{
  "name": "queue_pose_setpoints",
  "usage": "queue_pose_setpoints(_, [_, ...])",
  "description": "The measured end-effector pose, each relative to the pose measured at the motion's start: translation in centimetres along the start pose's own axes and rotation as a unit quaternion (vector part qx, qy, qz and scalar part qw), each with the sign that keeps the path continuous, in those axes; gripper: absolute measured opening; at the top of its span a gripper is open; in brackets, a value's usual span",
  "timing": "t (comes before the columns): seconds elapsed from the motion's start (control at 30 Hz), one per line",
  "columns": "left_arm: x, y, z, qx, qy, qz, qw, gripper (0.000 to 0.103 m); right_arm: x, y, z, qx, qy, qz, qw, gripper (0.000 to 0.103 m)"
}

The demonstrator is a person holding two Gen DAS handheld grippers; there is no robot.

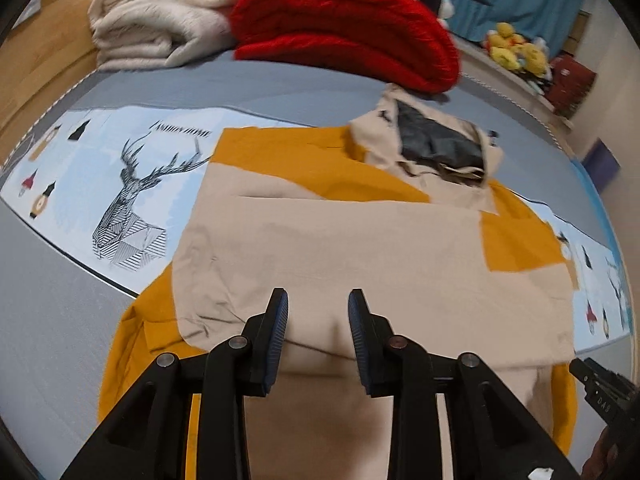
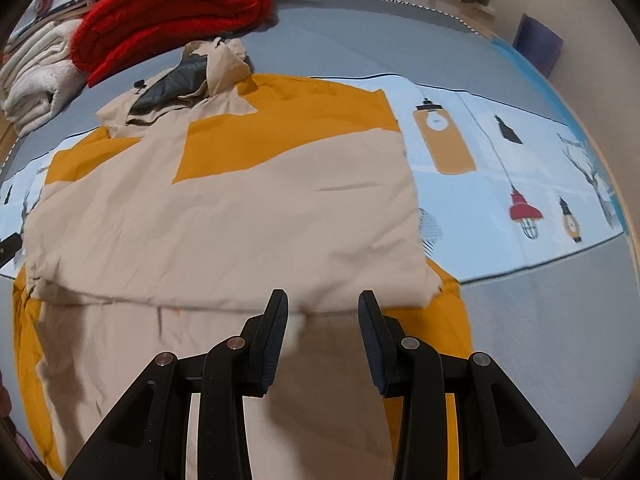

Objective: Fold large clothes

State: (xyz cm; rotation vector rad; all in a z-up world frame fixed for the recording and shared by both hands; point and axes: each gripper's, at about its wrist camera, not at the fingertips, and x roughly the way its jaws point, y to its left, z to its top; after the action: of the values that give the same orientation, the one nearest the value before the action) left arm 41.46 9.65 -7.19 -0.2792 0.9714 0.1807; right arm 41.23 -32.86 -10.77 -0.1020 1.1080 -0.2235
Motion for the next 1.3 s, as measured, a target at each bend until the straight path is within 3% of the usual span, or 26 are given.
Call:
queue_pose_setpoints(0.17, [-1.8, -1.7, -1.5, 0.021, -0.020, -0.011, 0.9995, 0.030, -2.5, -0.6, -2.1, 0.008, -0.014, 0.000, 1.000, 0.038])
queue_pose_setpoints(0.43, [-4.6, -3.3, -2.3, 0.048, -0.090, -0.018, 0.9947, 0.032, -5.3, -1.0, -3.8, 0.023, -0.028, 0.018, 0.999, 0.038])
queue_pose_setpoints(0.8, [-4.7, -2.8, 0.3, 0.086, -0.107, -0.004, 0.9905, 0.032, -7.6, -3.4, -1.6, 0.029, -0.066, 0.012, 0.997, 0.038])
queue_pose_setpoints(0.9, [-3.4, -3.4, 2.4, 0.107, -0.112, 0.011, 0.9879, 0.032, -7.1, -4.8, -0.4, 0.041, -0.067, 0.000, 0.997, 0.038])
queue_pose_setpoints(1.0, [-1.2, -4.0, 5.8, 0.107, -0.107, 0.000, 0.9885, 0.032, -6.5, -5.9, 0.7, 0.051, -0.070, -0.006, 0.996, 0.033])
queue_pose_setpoints(1.13, [3.8, -5.1, 11.7, 0.102, -0.080, -0.010, 0.9915, 0.030, -5.3, -6.3, 1.6, 0.044, -0.071, -0.026, 0.996, 0.019])
queue_pose_setpoints(1.3, [9.7, -7.8, 17.7, 0.131, -0.072, 0.005, 0.9887, 0.030, -3.1, -6.4, 2.4, 0.034, -0.058, -0.044, 0.997, 0.019])
